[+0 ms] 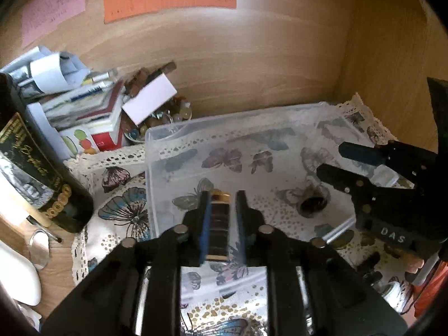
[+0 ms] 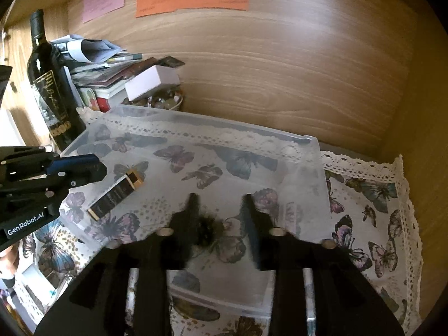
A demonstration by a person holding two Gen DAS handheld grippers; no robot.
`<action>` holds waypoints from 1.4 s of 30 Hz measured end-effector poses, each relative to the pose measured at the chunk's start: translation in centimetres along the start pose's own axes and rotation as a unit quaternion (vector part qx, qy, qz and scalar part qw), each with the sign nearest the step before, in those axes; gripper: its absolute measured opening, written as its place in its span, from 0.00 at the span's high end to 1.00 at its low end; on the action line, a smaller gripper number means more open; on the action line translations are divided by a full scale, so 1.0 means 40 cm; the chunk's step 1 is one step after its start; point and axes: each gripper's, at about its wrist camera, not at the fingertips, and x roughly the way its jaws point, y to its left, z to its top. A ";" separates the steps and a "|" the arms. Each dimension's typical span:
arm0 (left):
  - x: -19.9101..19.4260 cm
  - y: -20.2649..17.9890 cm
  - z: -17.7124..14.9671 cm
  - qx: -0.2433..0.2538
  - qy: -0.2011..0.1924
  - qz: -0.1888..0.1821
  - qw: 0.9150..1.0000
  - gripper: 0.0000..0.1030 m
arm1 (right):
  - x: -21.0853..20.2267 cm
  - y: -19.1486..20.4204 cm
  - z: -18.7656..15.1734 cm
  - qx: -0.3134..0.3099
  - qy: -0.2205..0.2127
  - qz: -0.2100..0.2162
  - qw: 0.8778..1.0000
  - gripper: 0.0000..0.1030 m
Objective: Organize rigid objects
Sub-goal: 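Carry the tube into the clear box with the left tool while the right tool drops the cap in, then grasp the white plug adapter with the left tool while the right tool grasps the white magnifier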
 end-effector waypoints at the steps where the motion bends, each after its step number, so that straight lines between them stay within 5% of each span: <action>1: -0.011 -0.001 0.000 0.001 -0.006 0.002 1.000 0.71 | -0.009 0.001 0.001 -0.001 -0.006 -0.001 1.000 0.56; 11: -0.170 -0.009 -0.028 0.002 -0.081 0.025 0.996 0.23 | -0.167 0.031 -0.009 -0.006 -0.081 0.002 0.997 0.43; 17: -0.253 0.001 -0.093 -0.003 -0.104 0.038 0.994 0.08 | -0.249 0.065 -0.065 -0.011 -0.107 0.011 0.994 0.34; 26: -0.266 0.012 -0.220 -0.012 -0.074 0.048 0.996 0.07 | -0.281 0.096 -0.188 -0.009 -0.088 0.023 0.996 0.30; 35: -0.219 0.014 -0.325 -0.039 -0.020 0.014 0.999 0.08 | -0.233 0.091 -0.309 0.046 -0.023 0.043 0.998 0.30; 42: -0.201 0.008 -0.352 -0.047 -0.008 -0.009 0.999 0.29 | -0.223 0.082 -0.335 0.087 -0.016 0.046 0.995 0.30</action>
